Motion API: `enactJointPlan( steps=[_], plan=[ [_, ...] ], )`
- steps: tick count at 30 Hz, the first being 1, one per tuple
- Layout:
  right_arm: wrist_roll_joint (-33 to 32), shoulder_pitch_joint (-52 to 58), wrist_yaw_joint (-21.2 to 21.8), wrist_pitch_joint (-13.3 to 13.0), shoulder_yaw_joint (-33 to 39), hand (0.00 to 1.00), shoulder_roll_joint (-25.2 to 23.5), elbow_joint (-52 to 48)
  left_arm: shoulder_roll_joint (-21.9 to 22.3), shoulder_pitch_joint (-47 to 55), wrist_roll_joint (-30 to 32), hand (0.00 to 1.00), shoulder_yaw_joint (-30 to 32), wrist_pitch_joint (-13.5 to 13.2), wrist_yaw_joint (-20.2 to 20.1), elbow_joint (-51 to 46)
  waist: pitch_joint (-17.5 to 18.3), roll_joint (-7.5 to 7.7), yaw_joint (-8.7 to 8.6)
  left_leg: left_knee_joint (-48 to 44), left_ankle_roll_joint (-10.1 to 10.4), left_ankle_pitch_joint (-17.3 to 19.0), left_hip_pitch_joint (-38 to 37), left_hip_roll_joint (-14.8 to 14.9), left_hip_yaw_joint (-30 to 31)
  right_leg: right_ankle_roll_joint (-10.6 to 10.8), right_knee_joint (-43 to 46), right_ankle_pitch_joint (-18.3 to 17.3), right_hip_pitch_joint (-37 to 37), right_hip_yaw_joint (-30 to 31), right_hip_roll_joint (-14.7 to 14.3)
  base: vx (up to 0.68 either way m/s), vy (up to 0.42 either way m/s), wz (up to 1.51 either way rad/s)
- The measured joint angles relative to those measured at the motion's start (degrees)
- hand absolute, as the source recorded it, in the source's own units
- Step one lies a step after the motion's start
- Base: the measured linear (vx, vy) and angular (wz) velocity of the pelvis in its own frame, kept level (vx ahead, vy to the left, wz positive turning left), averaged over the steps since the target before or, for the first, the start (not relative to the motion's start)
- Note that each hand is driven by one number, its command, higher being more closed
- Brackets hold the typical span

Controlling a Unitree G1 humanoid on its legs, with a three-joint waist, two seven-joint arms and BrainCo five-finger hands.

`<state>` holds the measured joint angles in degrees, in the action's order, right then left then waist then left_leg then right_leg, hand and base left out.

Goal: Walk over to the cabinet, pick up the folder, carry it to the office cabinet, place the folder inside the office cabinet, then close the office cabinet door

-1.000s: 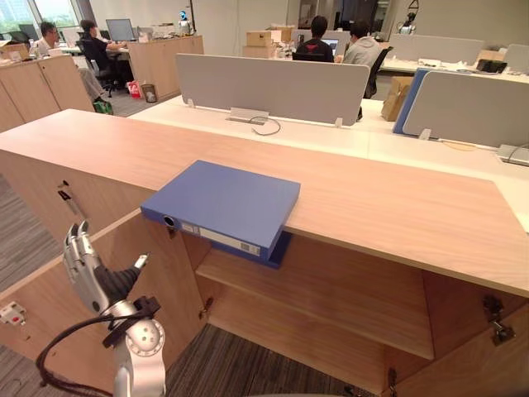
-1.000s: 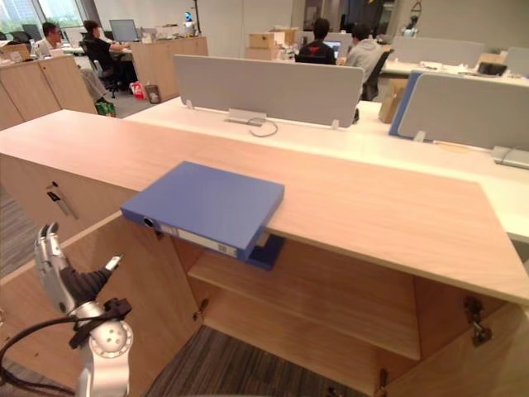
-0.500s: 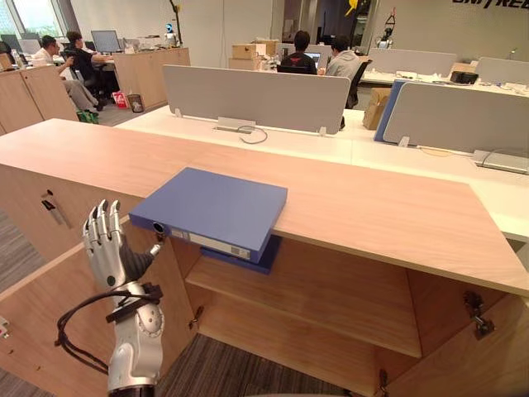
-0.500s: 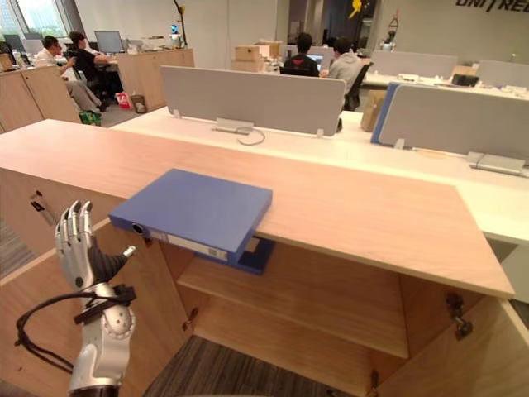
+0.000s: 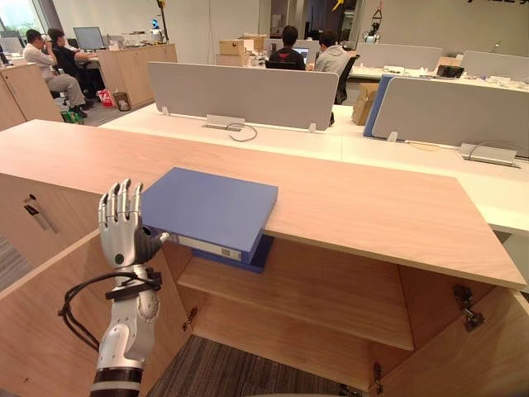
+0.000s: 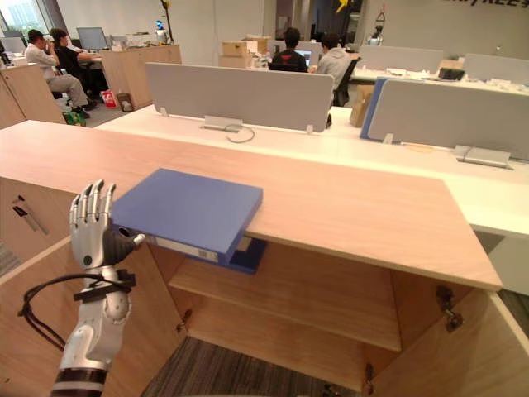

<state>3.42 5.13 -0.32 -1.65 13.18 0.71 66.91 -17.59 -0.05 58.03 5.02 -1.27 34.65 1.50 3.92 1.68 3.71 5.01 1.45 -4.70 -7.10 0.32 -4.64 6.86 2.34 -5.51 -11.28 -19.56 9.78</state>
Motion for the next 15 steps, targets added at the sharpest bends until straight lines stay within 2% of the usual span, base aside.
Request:
enactJointPlan(
  steps=[3, 15],
  plan=[
    [0.0, -0.2, 0.0, -0.2, -2.1, 0.00, 0.3, 0.0, -1.1, -0.3, 0.4, 0.00, -2.3, -0.7, -1.3, 2.0, -0.1, -0.04, -0.22, 0.0, 0.1, 0.1, 0.0, 0.1, -0.2, 0.0, -0.1, 0.0, 0.0, 0.1, -0.1, 0.00, -0.006, -0.01],
    [0.0, -0.8, 0.0, -0.2, -2.0, 0.00, 0.4, 0.0, -5.4, -2.8, 2.2, 0.00, -9.7, -3.6, -4.0, 7.7, -0.7, -0.38, -1.11, 0.0, 0.4, 0.3, -0.5, 0.1, -0.8, 0.0, -0.1, 0.0, -0.1, 0.8, 0.0, -0.01, -0.005, -0.02]
  ],
)
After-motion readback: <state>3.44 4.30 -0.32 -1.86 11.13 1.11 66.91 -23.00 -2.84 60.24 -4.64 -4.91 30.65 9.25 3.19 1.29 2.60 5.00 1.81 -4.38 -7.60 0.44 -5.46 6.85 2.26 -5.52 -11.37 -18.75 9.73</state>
